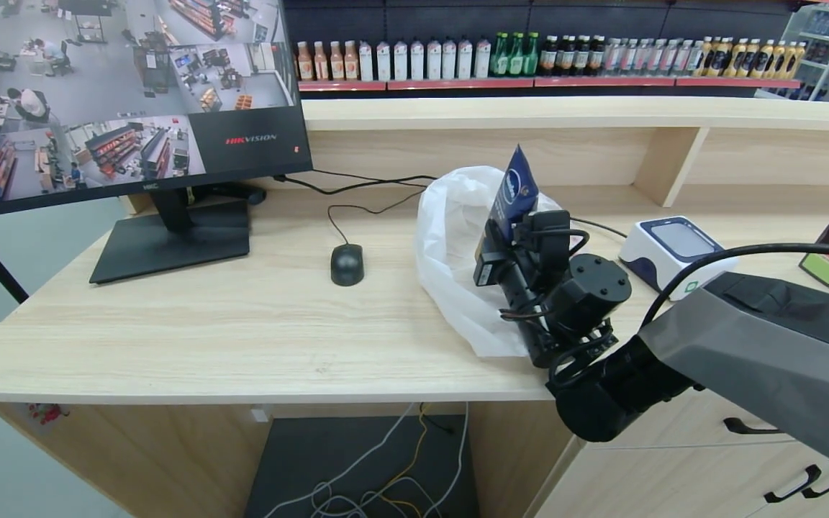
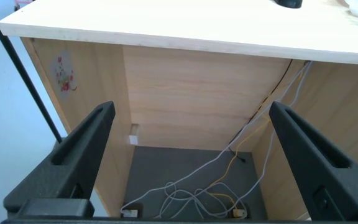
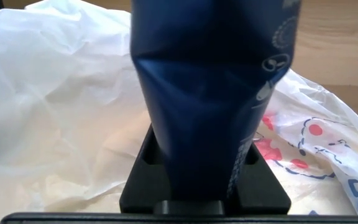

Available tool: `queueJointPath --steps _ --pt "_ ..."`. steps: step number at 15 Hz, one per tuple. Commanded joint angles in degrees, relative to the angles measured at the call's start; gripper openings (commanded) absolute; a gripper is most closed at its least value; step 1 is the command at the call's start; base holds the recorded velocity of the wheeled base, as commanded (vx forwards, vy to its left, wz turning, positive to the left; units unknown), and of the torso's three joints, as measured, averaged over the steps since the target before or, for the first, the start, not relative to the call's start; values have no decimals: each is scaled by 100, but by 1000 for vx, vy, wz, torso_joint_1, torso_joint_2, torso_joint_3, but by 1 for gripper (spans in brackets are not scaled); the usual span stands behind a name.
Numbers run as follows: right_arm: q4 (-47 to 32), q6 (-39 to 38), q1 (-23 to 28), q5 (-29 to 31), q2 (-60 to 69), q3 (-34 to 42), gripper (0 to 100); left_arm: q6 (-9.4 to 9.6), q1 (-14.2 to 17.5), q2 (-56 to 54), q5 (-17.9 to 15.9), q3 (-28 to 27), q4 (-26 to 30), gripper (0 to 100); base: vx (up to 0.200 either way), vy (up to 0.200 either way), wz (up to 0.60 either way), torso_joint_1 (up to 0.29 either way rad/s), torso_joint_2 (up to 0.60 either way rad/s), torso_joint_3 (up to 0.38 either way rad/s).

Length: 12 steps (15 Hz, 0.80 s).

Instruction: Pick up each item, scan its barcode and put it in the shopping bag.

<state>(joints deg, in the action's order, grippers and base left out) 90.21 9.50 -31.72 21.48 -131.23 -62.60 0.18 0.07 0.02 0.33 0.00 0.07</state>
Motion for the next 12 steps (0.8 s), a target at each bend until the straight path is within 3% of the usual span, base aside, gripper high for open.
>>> queueJointPath --steps 1,6,7,12 --pt "-21 8 26 14 36 55 0 -1 1 -2 2 0 1 100 0 0 0 0 0 0" --pt "-21 0 26 23 27 55 0 -1 1 -2 2 0 1 100 0 0 0 0 0 0" --pt "-21 8 26 40 36 99 100 -1 1 -2 2 0 1 100 0 0 0 0 0 0" --pt "-21 -18 -10 40 27 55 100 -1 1 -2 2 0 1 100 0 0 0 0 0 0"
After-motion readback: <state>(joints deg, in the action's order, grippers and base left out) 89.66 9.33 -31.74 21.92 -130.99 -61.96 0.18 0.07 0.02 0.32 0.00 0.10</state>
